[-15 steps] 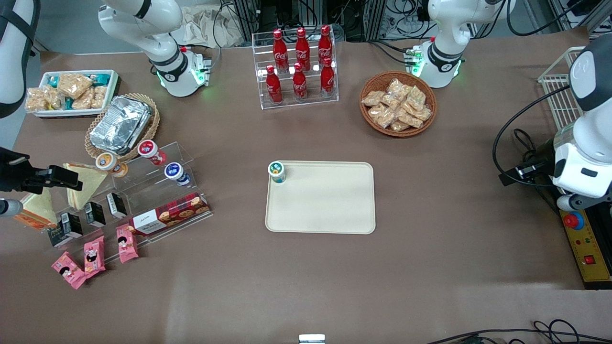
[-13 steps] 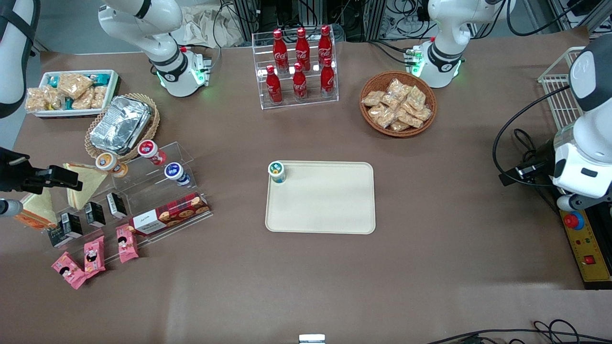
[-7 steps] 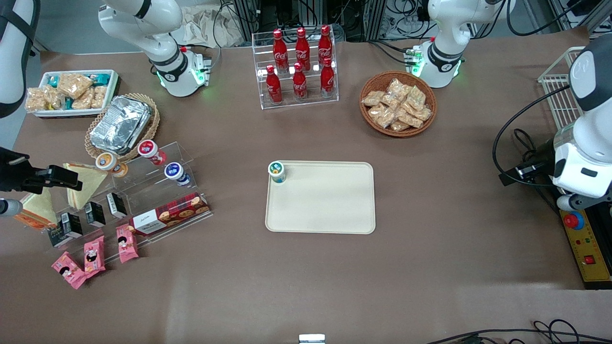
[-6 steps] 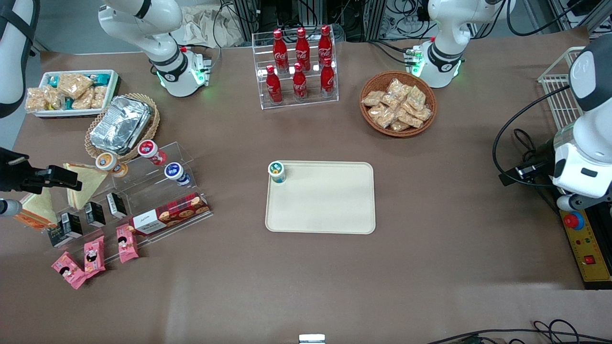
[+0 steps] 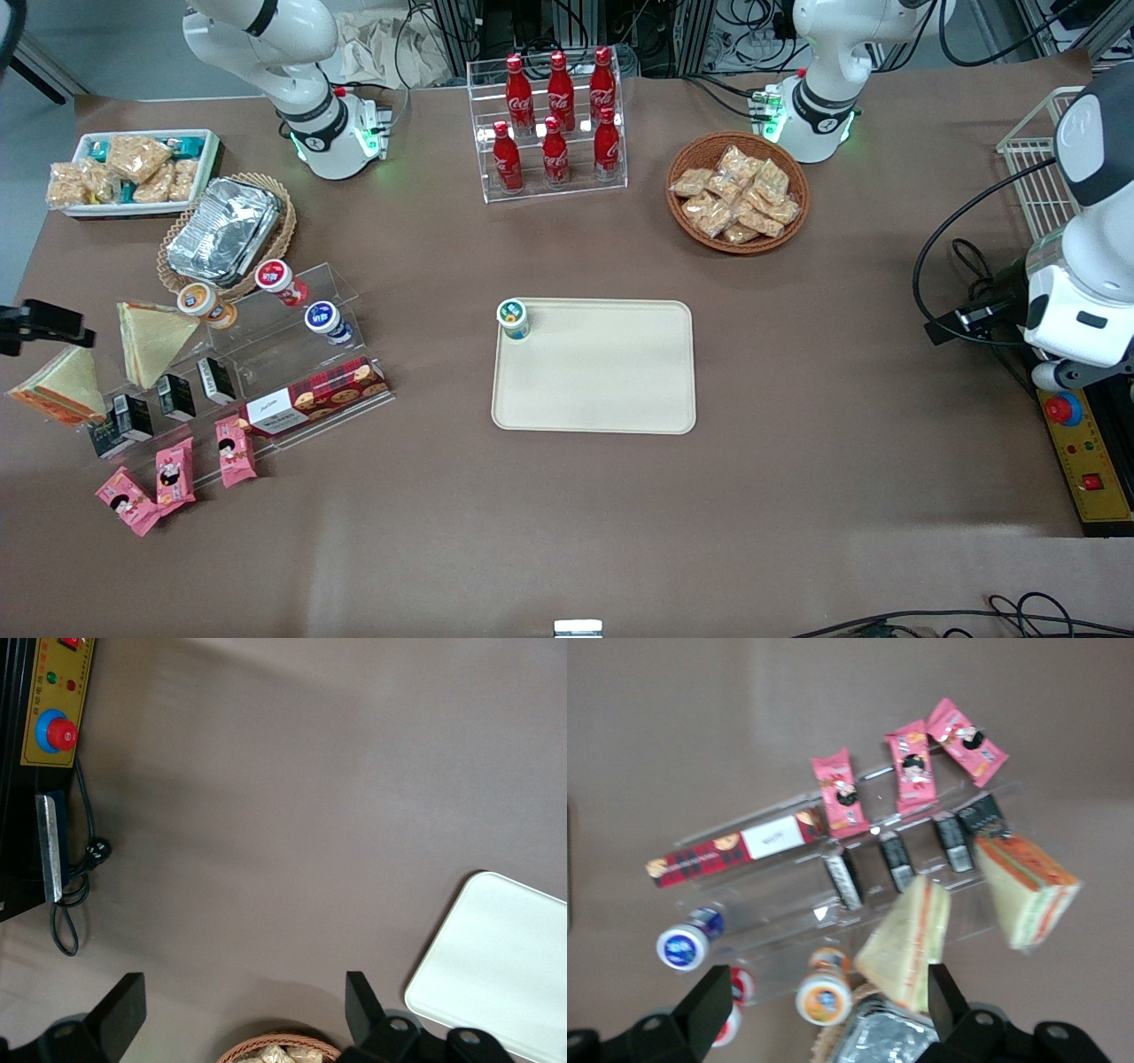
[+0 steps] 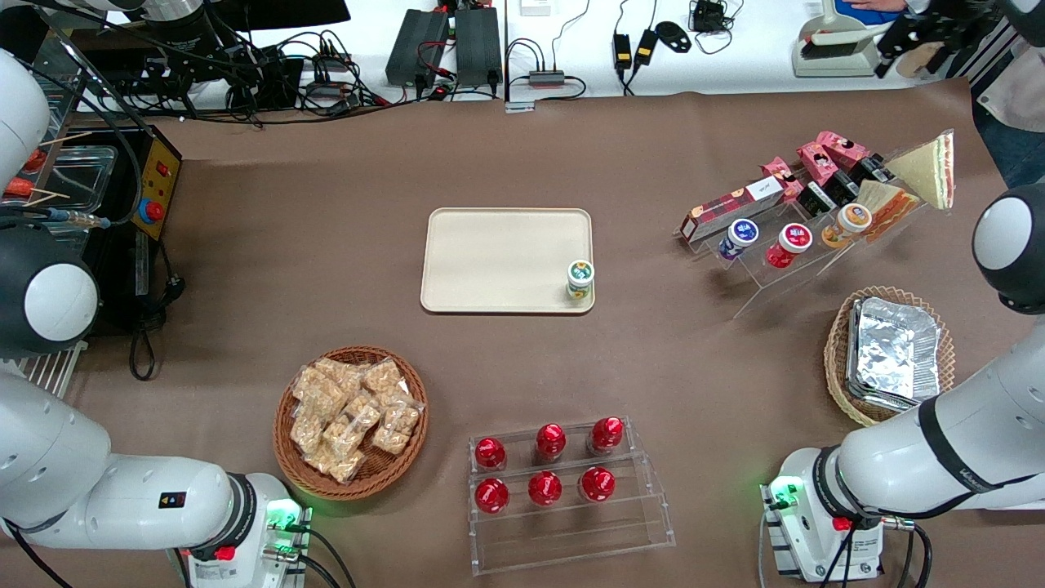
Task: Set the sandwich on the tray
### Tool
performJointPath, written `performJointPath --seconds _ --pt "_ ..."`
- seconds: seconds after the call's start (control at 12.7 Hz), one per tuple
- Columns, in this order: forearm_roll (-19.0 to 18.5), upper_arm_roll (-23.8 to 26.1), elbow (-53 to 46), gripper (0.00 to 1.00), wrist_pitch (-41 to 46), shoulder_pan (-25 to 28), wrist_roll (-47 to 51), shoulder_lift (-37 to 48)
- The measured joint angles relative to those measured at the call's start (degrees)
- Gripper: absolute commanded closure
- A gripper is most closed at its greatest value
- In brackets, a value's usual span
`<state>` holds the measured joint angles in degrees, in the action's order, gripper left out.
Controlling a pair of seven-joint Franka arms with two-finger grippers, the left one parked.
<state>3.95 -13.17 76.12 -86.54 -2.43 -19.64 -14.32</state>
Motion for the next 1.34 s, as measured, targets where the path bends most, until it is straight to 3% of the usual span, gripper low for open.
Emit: performJointPath --seconds 0.55,1.34 --pt "0.0 -0.1 0.6 0.02 -5.4 -9.4 -16.6 -3.3" --pt "-0.2 -0.1 1.4 0.02 -15.0 -12.6 -26.9 -13.1"
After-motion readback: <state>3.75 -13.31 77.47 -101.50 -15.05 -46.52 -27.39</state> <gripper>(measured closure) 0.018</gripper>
